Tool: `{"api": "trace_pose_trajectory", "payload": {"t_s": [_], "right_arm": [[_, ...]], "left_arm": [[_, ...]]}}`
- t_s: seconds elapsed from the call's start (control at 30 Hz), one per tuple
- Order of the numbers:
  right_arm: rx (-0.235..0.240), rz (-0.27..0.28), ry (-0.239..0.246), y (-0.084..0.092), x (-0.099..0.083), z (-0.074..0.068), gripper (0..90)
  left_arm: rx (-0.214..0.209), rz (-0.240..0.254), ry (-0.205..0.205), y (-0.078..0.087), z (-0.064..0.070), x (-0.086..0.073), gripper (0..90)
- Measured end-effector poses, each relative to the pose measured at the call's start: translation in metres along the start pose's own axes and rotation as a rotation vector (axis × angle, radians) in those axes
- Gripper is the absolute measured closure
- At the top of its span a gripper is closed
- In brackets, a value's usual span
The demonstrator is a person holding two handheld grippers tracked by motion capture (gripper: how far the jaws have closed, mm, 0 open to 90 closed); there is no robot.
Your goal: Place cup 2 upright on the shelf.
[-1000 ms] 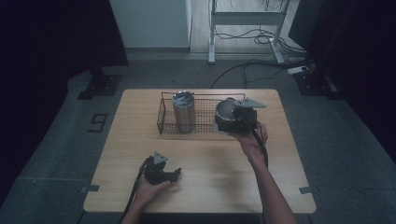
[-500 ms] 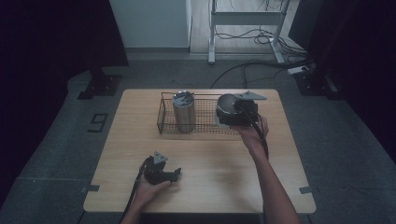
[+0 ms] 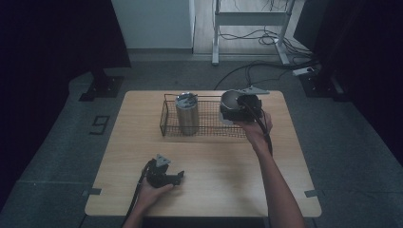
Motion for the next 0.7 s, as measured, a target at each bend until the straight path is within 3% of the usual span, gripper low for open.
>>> {"api": "trace_pose_trajectory", "payload": {"t_s": [0.7], "right_arm": [[-0.010, -0.003, 0.003, -0.019, 0.023, 0.011, 7.1]], "left_arm": [[-0.003, 0.003, -0.001, 0.000, -0.001, 0.000, 13.4]]}}
Point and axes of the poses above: each handheld gripper's, and its own axes: y roughly backward along the jaws, x roughly out of its top, z roughly to its right, the point moved 4 cm from there along -y, roughly forward along the jaws, and after that the axes turned 5 degrees about -z, right-handed, at the moved point
